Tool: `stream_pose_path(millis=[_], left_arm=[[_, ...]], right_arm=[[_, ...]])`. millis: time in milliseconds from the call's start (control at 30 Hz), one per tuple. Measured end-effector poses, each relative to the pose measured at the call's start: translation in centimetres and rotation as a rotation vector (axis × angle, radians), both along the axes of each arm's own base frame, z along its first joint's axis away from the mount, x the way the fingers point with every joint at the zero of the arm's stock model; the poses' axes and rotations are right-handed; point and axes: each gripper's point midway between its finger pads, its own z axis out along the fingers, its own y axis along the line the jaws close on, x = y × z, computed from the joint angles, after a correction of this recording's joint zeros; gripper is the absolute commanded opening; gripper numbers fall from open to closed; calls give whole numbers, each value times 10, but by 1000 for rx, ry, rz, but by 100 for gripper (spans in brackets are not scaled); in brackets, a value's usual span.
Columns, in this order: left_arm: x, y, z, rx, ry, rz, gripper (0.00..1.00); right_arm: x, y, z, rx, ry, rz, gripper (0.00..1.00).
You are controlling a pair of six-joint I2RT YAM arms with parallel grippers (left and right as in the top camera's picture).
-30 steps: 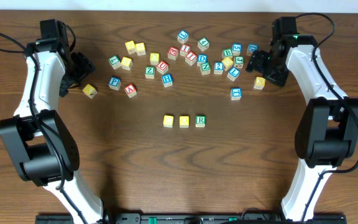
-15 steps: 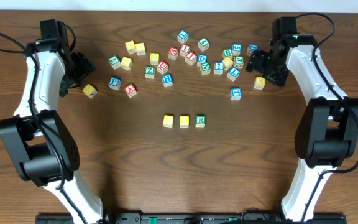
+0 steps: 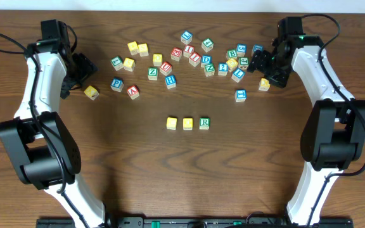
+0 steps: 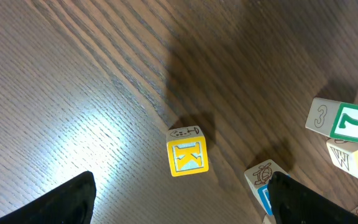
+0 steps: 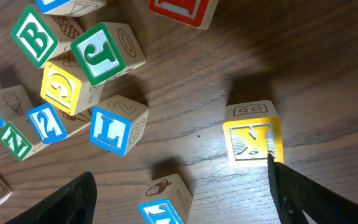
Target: Spell out CORL
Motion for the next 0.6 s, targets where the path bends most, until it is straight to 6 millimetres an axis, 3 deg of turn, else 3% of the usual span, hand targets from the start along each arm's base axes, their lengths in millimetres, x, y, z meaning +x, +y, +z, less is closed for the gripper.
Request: stream_pose_path(millis=[600], left_arm=[[0,0,0,0,0,0,87]], right_arm=[[4,0,1,2,-17,1,83]])
